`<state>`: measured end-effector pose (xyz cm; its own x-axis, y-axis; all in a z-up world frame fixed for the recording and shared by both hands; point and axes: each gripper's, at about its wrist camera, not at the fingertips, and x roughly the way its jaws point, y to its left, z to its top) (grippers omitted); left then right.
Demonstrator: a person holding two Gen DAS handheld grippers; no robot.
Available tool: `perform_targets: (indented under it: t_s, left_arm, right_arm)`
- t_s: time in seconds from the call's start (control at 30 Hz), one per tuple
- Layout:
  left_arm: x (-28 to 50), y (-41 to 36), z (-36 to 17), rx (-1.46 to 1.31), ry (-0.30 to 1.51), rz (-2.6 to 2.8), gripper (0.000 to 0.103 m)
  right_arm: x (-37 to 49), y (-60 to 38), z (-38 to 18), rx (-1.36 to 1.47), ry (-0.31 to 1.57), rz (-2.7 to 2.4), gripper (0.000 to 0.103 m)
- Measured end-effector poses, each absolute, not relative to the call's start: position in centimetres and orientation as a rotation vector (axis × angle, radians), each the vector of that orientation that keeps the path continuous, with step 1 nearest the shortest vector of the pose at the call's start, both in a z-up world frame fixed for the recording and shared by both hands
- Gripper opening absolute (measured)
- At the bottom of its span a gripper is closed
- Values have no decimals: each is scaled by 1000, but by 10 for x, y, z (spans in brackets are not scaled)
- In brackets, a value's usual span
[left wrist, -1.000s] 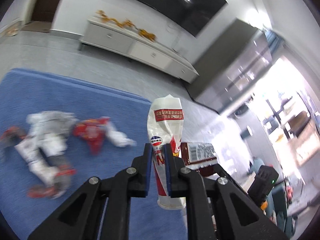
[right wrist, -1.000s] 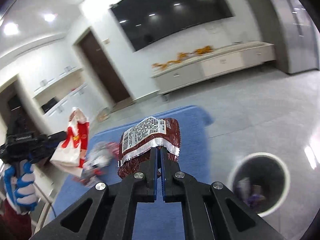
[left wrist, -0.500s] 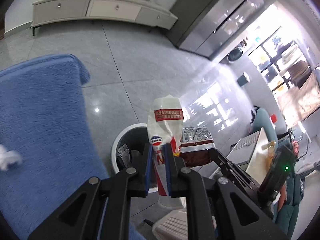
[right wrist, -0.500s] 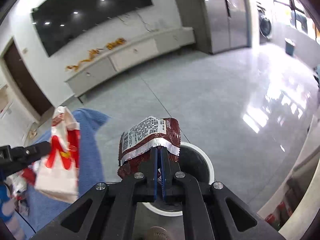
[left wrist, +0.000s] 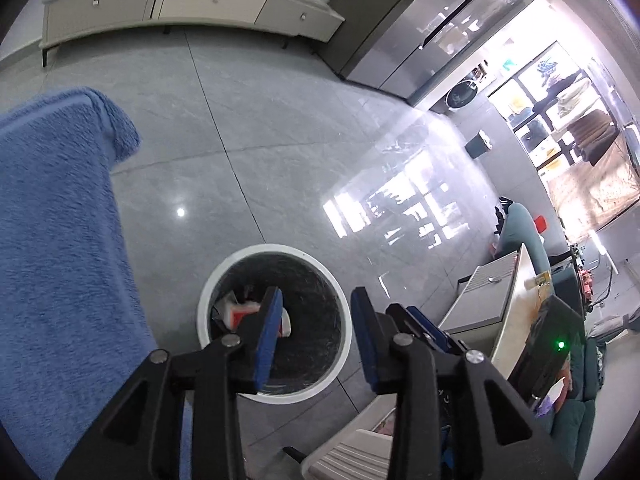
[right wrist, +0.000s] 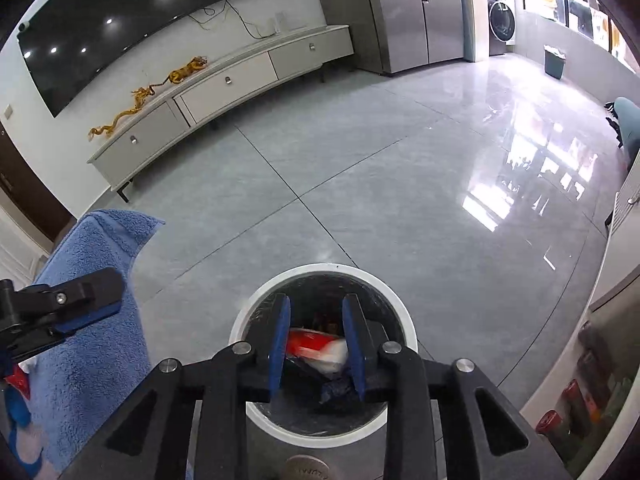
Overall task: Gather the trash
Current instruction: 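Carry both bags over the bin and open both tools to drop them, then move both tools back toward the remaining trash on the rug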
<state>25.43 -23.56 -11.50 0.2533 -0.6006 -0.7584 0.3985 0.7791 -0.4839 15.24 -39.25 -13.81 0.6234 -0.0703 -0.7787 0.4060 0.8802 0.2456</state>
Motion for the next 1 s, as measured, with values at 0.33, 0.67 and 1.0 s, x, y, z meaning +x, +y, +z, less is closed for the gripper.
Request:
perform_targets:
  t_s: [0.33, 0.67, 1.0]
  left_arm:
    - [205, -136, -32, -194, 863, -579, 34]
    - [131, 5, 32, -139, 688, -363, 60]
    - [49, 164, 47, -220, 602, -147, 60]
  right_arm:
    - [124, -332, -81, 387, 720, -190, 26]
    - [84, -242, 3, 275, 577, -15, 54]
    - [57, -148, 56, 161, 493, 152, 57]
